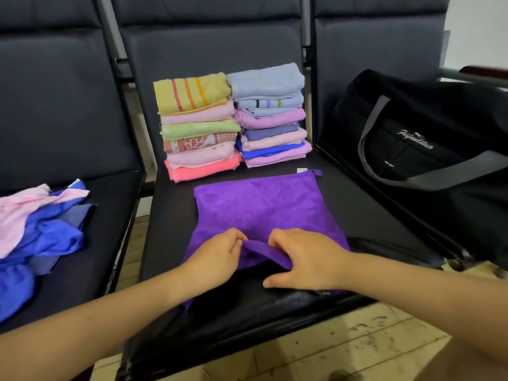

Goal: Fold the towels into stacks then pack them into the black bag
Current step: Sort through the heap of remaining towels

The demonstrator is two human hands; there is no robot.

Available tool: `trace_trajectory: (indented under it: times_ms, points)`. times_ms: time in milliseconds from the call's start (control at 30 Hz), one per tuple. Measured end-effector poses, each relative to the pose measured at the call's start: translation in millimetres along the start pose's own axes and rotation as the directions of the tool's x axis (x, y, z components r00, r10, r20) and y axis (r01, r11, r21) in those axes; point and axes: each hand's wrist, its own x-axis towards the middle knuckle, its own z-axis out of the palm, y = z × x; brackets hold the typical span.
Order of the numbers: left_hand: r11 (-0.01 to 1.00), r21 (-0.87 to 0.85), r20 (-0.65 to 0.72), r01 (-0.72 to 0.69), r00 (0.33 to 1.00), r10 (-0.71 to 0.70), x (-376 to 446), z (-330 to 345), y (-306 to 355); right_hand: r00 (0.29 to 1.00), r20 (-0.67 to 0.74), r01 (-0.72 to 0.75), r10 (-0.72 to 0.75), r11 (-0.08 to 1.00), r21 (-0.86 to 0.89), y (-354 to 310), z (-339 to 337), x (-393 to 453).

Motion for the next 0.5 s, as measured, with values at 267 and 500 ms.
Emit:
trace_trajectory:
  times_ms: [267,500]
  points:
    - [0.978,0.155,0.11,-0.137,0.987,0.12,6,-31,-3,0.999,0.01,0.051,-0.051,0.998,-0.044,17,-9,18]
    - [0.983,0.163,-0.02,-0.082,0.996,0.086,6,-64,-30,0.993,0.023,-0.118,0.116,0.989,0.092,67,-41,12]
